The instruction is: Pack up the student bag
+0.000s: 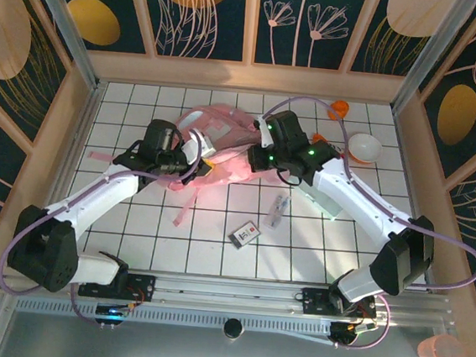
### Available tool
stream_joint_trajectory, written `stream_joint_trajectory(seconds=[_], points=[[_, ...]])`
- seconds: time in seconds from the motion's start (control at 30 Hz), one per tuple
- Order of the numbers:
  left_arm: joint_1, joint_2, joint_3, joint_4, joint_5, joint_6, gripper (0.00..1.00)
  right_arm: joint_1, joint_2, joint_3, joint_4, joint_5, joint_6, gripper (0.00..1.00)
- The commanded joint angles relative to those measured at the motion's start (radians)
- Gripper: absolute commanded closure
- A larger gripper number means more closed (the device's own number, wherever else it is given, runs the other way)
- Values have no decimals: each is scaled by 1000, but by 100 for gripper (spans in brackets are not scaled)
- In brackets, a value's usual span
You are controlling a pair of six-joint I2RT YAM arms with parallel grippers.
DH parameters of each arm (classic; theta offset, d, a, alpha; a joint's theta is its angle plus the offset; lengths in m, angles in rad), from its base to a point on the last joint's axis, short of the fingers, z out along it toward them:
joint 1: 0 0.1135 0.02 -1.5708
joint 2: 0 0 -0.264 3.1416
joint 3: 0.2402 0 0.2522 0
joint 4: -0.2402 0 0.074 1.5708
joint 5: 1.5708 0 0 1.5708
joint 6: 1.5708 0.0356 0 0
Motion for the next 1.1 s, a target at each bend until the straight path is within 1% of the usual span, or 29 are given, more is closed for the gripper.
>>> stream_joint_trajectory(seconds=[0.0,0.07,0.1,0.17,0.2,0.3,0.33,0.4,0.5,0.6,0.7,0.8,0.87,0.93,1.0,1.07], points=[[38,-50,-27,-32,-113,0,79,-43,-20,-48,-6,-23,-27,100],[38,-53,-22,-10,-120,-106,52,-22,-24,-74,38,-81,8,100],[39,-55,-17,3,-127,-194,45,-11,-25,-92,68,-107,37,100],[39,-58,-6,15,-145,-398,38,4,-30,-125,124,-141,105,100],[37,-63,-12,19,-160,-517,36,12,-32,-142,156,-150,146,100],[39,-96,-61,12,-236,-796,35,41,-38,-200,259,-170,245,100],[40,-108,-84,8,-253,-841,35,51,-36,-212,283,-173,270,100],[43,-142,-146,0,-320,-912,35,73,-26,-223,316,-169,306,100],[76,-152,-227,35,-412,-954,35,111,5,-219,347,-188,325,100],[104,-96,-242,91,-455,-935,35,153,53,-203,370,-231,342,100],[117,-15,-199,125,-485,-882,34,188,96,-184,399,-261,364,100],[122,55,-119,110,-459,-824,34,196,135,-181,453,-290,393,100],[121,58,-94,87,-401,-755,23,193,153,-170,474,-292,394,100],[121,23,-103,81,-335,-644,1,187,163,-162,493,-305,387,100],[122,-37,-121,68,-272,-475,1,178,166,-163,519,-336,376,100],[122,-110,-135,24,-187,-255,3,173,173,-159,538,-374,368,100]])
